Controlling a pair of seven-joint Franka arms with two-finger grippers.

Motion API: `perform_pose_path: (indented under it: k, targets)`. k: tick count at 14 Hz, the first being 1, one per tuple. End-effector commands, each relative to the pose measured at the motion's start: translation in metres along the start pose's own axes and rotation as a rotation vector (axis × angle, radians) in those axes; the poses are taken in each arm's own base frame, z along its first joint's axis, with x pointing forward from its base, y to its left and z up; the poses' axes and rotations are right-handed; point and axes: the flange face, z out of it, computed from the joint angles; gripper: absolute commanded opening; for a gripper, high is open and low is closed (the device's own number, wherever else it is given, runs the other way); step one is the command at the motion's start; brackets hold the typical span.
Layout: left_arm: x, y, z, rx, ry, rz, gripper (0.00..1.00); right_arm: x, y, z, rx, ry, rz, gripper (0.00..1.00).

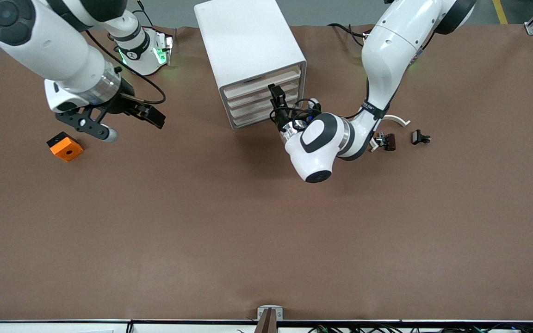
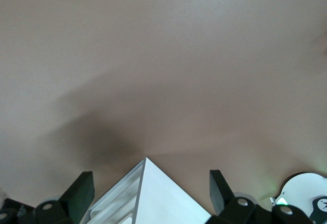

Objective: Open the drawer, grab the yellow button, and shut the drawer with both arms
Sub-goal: 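Grasp the top drawer front with the left gripper while the right gripper approaches, then pull the top drawer open with the left gripper while the right gripper reaches in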

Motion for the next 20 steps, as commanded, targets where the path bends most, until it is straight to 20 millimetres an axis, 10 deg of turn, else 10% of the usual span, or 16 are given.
perform_pose_path:
  k: [1,8,17,20]
  targets:
    - [-0.007,0.000,0.017,0.044,0.037,-0.015,0.61,-0.003,-0.010,0.005,0.000,-0.007,0.036,1.00]
    - [-0.008,0.004,0.033,0.072,0.084,-0.025,0.06,-0.032,-0.038,0.013,-0.001,0.001,0.133,1.00]
    - [0.023,0.033,-0.071,-0.002,-0.084,-0.032,0.07,-0.077,-0.101,0.054,0.022,0.023,0.365,1.00]
    - [0.034,0.039,-0.099,-0.032,-0.146,-0.022,0.23,-0.092,-0.126,0.077,0.031,0.030,0.424,1.00]
